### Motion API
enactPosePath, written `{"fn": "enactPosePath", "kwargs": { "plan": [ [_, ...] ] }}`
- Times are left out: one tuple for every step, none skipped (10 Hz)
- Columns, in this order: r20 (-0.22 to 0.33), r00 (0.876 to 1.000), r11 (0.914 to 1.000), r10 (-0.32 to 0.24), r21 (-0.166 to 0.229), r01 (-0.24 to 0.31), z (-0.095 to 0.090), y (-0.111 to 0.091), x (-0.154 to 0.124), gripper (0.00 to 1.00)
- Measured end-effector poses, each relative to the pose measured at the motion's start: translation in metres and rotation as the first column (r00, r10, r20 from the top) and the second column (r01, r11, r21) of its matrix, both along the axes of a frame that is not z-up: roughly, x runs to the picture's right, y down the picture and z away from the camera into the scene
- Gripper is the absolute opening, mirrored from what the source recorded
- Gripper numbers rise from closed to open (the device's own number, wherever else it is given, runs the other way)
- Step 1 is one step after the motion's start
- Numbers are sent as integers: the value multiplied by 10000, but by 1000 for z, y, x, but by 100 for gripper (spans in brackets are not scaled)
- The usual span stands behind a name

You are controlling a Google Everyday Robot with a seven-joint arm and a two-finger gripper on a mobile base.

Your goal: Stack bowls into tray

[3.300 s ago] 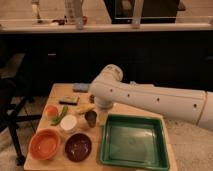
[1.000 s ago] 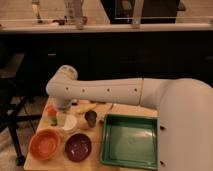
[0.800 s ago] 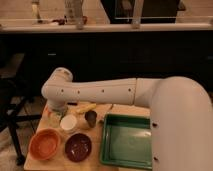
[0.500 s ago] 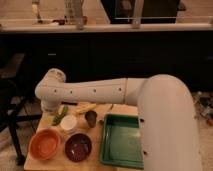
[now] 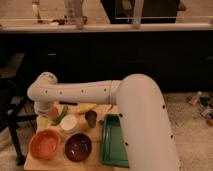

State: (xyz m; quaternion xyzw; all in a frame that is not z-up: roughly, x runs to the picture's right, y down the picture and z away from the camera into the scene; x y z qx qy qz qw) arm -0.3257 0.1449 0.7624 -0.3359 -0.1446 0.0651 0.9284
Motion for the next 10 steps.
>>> {"fn": "enactPosePath", "kwargs": {
  "plan": [
    [-151, 9998, 9999, 91, -44, -92, 3, 2, 1, 80],
    [-307, 9993, 9997, 231, -37, -232, 5, 4, 1, 80],
    [-484, 9978, 9989, 453, 121, -447, 2, 5, 4, 80],
    [-601, 9962, 9974, 630, 382, -608, -4, 2, 10, 80],
    [-671, 9949, 9959, 751, 564, -714, -11, -2, 14, 80],
    [-770, 9928, 9930, 921, 812, -858, -22, -7, 20, 80],
    [-893, 9899, 9902, 1105, 951, -1020, -31, -13, 28, 80],
    [-955, 9881, 9892, 1203, 954, -1113, -33, -15, 32, 80],
    [-988, 9870, 9895, 1270, 811, -1193, -33, -12, 32, 80],
    [-1025, 9860, 9901, 1313, 629, -1253, -27, -6, 31, 80]
  ]
}}
